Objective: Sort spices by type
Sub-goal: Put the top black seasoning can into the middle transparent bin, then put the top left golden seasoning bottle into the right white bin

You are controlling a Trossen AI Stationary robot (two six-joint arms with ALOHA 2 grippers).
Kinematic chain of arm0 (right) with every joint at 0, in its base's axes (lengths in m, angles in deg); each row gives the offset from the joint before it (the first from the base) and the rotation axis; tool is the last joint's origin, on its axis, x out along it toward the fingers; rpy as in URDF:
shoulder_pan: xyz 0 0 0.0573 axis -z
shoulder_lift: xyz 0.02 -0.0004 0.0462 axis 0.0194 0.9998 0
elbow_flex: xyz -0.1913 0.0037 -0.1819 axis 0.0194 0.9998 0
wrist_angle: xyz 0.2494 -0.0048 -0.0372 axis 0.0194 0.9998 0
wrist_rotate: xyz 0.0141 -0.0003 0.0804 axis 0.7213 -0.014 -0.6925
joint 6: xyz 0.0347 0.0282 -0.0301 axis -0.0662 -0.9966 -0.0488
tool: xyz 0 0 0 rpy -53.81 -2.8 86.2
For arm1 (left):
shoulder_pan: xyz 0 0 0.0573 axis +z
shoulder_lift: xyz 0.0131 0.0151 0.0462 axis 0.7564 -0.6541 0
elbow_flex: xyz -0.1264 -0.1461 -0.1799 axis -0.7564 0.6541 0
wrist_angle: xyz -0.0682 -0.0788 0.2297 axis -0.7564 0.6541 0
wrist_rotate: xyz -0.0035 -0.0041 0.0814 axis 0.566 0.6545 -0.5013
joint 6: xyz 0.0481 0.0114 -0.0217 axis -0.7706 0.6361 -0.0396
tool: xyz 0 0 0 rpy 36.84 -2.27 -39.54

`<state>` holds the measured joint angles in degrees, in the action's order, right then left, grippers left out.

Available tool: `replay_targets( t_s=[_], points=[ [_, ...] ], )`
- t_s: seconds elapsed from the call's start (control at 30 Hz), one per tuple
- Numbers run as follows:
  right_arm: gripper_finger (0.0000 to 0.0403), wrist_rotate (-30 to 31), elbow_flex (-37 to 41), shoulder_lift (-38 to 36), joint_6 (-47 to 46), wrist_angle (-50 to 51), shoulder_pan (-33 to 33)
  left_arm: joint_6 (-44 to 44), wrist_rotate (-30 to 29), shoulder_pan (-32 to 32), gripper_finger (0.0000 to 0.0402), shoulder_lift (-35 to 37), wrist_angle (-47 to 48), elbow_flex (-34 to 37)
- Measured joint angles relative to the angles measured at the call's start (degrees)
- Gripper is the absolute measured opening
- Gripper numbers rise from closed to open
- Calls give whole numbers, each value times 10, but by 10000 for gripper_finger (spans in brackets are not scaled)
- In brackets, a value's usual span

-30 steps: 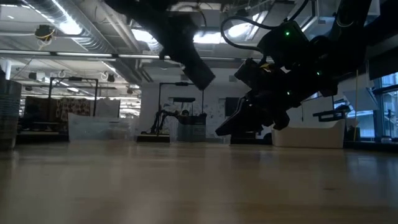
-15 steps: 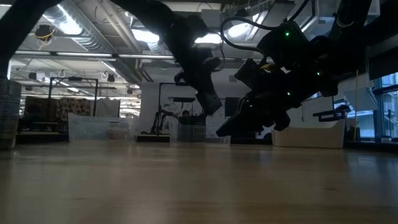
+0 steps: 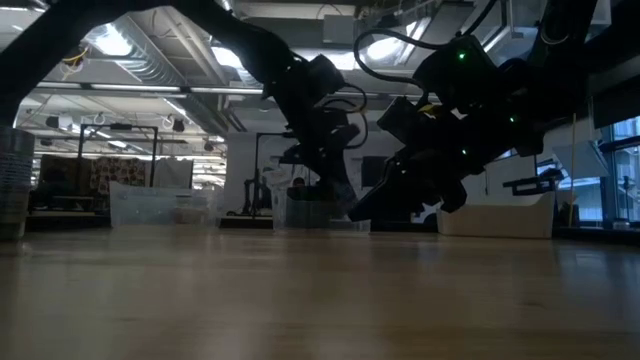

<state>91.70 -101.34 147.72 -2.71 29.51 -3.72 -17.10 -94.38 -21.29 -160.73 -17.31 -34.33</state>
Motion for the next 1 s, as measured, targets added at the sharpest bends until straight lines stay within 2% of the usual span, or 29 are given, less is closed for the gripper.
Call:
replay_targets(
  t_s=[0.13, 0.4, 0.57, 0.83, 1.0],
  points=[
    [11, 0, 0, 0, 0, 0, 0, -4, 0, 0, 142, 0, -2, 0],
    [11, 0, 0, 0, 0, 0, 0, -11, 0, 0, 207, 0, 1, 0],
    [11, 0, 0, 0, 0, 0, 0, -11, 0, -2, 218, 36, 29, 0],
    [11, 0, 0, 0, 0, 0, 0, -27, 0, -40, 219, 148, 139, 0],
    [11, 0, 0, 0, 0, -1, 0, -16, 0, -82, 219, 203, 265, 0]
  ],
)
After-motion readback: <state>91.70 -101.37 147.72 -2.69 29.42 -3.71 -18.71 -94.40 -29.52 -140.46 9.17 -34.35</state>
